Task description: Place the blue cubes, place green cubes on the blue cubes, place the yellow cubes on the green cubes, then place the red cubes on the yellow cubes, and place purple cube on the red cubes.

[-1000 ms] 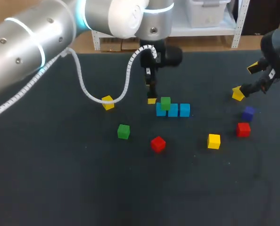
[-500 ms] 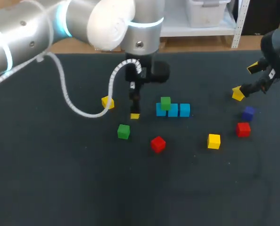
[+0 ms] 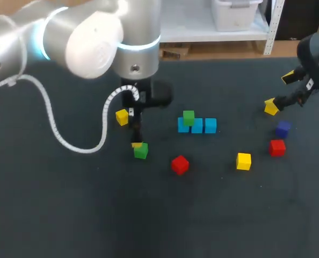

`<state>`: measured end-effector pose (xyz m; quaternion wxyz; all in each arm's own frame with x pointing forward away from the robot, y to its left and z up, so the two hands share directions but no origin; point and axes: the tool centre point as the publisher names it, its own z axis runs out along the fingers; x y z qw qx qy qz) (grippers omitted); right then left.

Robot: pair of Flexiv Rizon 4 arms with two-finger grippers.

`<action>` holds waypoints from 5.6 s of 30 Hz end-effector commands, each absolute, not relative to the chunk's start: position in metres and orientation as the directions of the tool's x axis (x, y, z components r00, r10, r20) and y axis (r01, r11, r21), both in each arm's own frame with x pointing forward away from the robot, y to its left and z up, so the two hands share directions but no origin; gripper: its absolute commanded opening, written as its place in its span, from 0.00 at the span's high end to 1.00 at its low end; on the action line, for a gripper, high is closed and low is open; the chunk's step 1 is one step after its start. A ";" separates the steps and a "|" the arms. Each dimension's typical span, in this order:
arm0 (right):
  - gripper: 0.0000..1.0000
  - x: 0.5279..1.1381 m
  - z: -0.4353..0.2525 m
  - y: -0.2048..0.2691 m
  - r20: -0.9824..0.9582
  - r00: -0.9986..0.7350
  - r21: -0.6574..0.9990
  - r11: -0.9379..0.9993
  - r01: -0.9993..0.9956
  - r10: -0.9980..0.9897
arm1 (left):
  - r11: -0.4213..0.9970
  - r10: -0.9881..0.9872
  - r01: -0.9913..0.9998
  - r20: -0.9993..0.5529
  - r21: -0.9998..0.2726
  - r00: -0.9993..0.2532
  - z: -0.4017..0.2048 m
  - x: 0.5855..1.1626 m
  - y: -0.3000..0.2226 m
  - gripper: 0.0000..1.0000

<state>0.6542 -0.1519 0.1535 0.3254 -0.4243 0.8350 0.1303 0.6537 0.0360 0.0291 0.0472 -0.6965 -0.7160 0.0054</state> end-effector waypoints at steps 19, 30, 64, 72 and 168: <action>0.00 0.654 0.153 -0.152 -0.655 -0.427 -0.059 0.606 -0.793 -0.623 | -0.144 0.988 0.988 -0.058 -0.050 0.141 0.004 0.631 0.030 0.00; 0.00 0.654 0.153 -0.152 -0.655 -0.427 -0.059 0.606 -0.793 -0.623 | -0.153 0.985 0.983 -0.093 -0.103 0.143 -0.002 0.633 0.023 0.18; 0.00 0.654 0.153 -0.152 -0.655 -0.427 -0.059 0.606 -0.793 -0.623 | -0.136 0.979 0.990 -0.148 0.046 0.141 0.092 0.648 -0.027 1.00; 0.00 0.654 0.153 -0.152 -0.655 -0.427 -0.059 0.606 -0.793 -0.623 | -0.167 0.984 0.983 -0.046 0.072 0.171 0.098 0.658 -0.062 1.00; 0.00 0.654 0.153 -0.152 -0.655 -0.427 -0.059 0.606 -0.793 -0.623 | 0.700 0.707 0.693 -0.299 0.171 -0.640 0.134 0.741 0.123 0.00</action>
